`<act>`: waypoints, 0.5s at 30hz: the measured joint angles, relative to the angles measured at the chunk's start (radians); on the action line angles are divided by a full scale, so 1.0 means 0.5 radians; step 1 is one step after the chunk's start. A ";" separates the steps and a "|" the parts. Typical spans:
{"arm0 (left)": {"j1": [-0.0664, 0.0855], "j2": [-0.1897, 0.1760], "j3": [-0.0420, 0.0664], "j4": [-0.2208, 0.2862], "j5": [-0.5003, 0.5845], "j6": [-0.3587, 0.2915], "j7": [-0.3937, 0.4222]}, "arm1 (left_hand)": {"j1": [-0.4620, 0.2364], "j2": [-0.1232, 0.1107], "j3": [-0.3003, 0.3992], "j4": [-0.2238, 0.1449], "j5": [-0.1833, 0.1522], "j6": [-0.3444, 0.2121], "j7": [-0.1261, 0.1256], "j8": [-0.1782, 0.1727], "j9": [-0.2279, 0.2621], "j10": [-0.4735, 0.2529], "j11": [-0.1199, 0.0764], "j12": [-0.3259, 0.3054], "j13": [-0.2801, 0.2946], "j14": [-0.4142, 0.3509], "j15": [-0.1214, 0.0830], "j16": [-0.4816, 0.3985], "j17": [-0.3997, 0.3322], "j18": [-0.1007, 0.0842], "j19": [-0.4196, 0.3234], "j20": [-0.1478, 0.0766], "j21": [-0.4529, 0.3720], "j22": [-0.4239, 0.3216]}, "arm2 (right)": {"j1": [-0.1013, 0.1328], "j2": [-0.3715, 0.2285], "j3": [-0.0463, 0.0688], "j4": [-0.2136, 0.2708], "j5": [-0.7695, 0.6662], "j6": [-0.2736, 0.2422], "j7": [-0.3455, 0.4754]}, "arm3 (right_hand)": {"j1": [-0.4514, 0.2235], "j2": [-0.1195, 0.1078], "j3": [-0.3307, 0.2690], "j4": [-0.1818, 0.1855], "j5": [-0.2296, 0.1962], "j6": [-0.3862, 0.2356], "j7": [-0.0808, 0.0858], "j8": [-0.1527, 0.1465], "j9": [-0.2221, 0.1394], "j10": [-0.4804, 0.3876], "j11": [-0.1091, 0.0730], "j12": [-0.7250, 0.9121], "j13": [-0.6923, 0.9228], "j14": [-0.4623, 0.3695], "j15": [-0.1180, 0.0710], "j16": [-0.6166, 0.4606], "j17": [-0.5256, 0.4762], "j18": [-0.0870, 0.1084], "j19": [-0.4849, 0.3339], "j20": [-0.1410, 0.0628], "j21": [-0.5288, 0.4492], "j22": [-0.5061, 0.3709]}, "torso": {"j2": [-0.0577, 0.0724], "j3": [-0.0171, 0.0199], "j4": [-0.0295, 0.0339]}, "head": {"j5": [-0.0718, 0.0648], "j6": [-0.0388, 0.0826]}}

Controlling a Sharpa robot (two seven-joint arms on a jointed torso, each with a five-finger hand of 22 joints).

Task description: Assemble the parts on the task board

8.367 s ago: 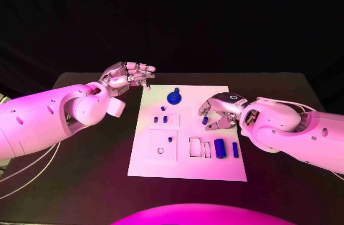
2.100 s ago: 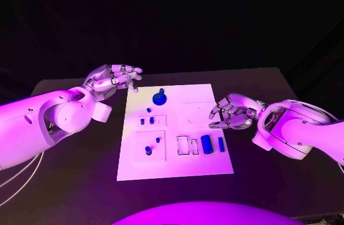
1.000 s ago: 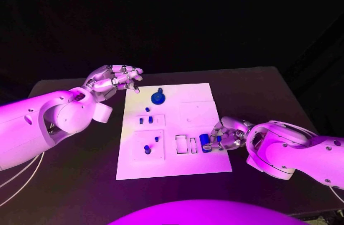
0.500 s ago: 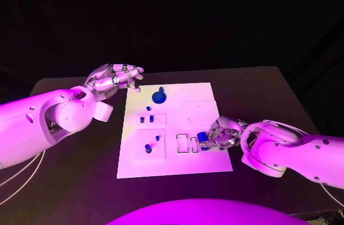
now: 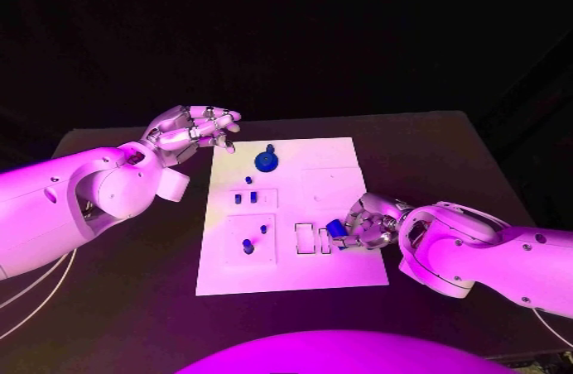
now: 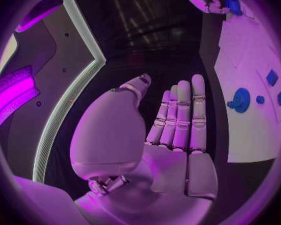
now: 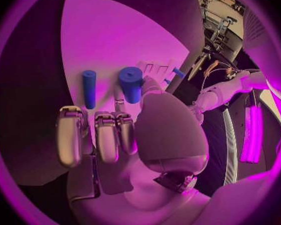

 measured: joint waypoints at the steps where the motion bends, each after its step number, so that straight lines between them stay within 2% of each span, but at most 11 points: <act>1: 0.000 0.000 0.000 0.000 0.000 0.000 0.000 | 0.000 0.000 0.000 0.000 0.000 0.000 0.000 0.000 0.000 0.000 0.000 0.000 0.000 0.000 0.000 0.000 0.000 0.000 0.000 0.000 0.000 0.000 | 0.000 -0.004 -0.001 0.005 0.006 -0.008 0.000 | 0.021 -0.002 0.013 0.013 0.012 0.002 -0.002 -0.009 -0.009 0.000 0.000 0.000 0.000 0.000 0.000 0.000 0.000 0.000 0.000 0.000 0.002 0.001 | 0.000 0.0000 0.000 | 0.002 0.000; 5: 0.000 -0.002 0.000 -0.001 0.000 0.002 -0.001 | 0.010 0.010 0.000 0.000 0.000 0.000 0.000 0.000 0.000 0.000 0.000 0.000 0.000 0.000 0.000 0.000 0.000 0.000 0.000 0.000 0.000 -0.003 | 0.005 -0.023 -0.009 0.033 0.055 -0.046 0.000 | 0.074 -0.022 0.072 0.071 0.065 0.015 0.007 -0.016 -0.033 0.000 0.000 0.000 0.000 -0.007 -0.007 0.000 0.000 0.000 0.000 0.000 0.002 0.002 | -0.001 0.0000 0.000 | 0.006 0.002; 6: 0.000 -0.002 0.000 -0.001 0.000 0.002 -0.002 | 0.010 0.010 0.000 0.000 0.000 0.000 0.000 0.000 0.000 0.000 0.000 0.000 0.000 0.000 0.000 0.000 0.000 0.000 0.000 0.000 0.000 -0.003 | 0.011 -0.029 -0.010 0.045 0.076 -0.057 0.000 | 0.088 -0.030 0.098 0.067 0.073 0.015 0.007 -0.016 -0.031 0.000 0.000 0.000 0.000 -0.007 -0.007 0.000 0.000 0.000 0.000 0.000 0.002 0.002 | -0.001 0.0000 0.000 | 0.006 0.002; 7: 0.000 -0.002 0.000 -0.002 0.000 0.002 -0.002 | 0.010 0.010 0.000 0.000 0.000 0.000 0.000 0.000 0.000 0.000 0.000 0.000 0.000 0.000 0.000 0.000 0.000 0.000 0.000 0.000 0.000 -0.003 | 0.017 -0.032 -0.011 0.056 0.092 -0.065 -0.001 | 0.099 -0.019 0.125 0.056 0.080 0.014 0.007 -0.015 -0.031 -0.002 -0.002 0.000 0.000 -0.008 -0.008 0.000 0.000 0.000 -0.004 -0.004 0.002 0.002 | -0.001 0.0002 0.000 | 0.007 0.002; 9: 0.000 -0.002 0.000 -0.003 0.000 0.004 -0.003 | 0.010 0.010 0.000 0.000 0.000 0.000 0.000 0.000 0.000 0.000 0.000 0.000 0.000 0.000 0.000 0.000 0.000 0.000 0.000 0.000 0.000 -0.003 | 0.033 -0.040 -0.015 0.076 0.130 -0.080 -0.002 | 0.103 -0.015 0.210 -0.012 0.081 0.012 0.006 -0.016 -0.033 -0.003 -0.003 0.000 0.000 -0.002 -0.013 0.000 0.000 0.000 -0.007 -0.007 0.002 0.002 | -0.001 0.0000 0.000 | 0.008 0.002; 10: 0.000 -0.003 0.000 -0.003 0.000 0.005 -0.004 | 0.010 0.010 -0.004 0.004 0.000 0.000 0.000 0.000 0.000 -0.005 -0.005 0.008 0.000 0.000 0.000 0.000 0.000 0.000 0.000 0.000 -0.009 -0.006 | 0.047 -0.046 -0.016 0.089 0.155 -0.089 -0.003 | 0.103 -0.015 0.220 -0.007 0.084 0.014 0.008 -0.016 -0.064 -0.003 -0.003 0.000 0.000 0.000 -0.015 0.000 0.000 0.000 -0.007 -0.007 0.002 0.002 | -0.001 0.0000 0.000 | 0.009 0.003; 15: 0.000 -0.002 0.000 -0.005 0.000 0.012 -0.008 | 0.018 0.018 -0.006 0.006 0.000 0.000 0.000 0.000 0.000 -0.007 -0.007 0.008 0.002 0.000 0.000 0.000 0.000 0.000 0.000 0.000 -0.010 -0.006 | 0.112 -0.064 -0.011 0.135 0.247 -0.126 -0.004 | 0.056 -0.017 0.260 -0.006 0.084 0.021 0.015 -0.016 -0.064 -0.004 -0.003 0.000 0.000 0.000 -0.015 0.000 0.000 0.000 -0.007 -0.007 0.002 0.001 | -0.001 0.0002 0.000 | 0.012 0.008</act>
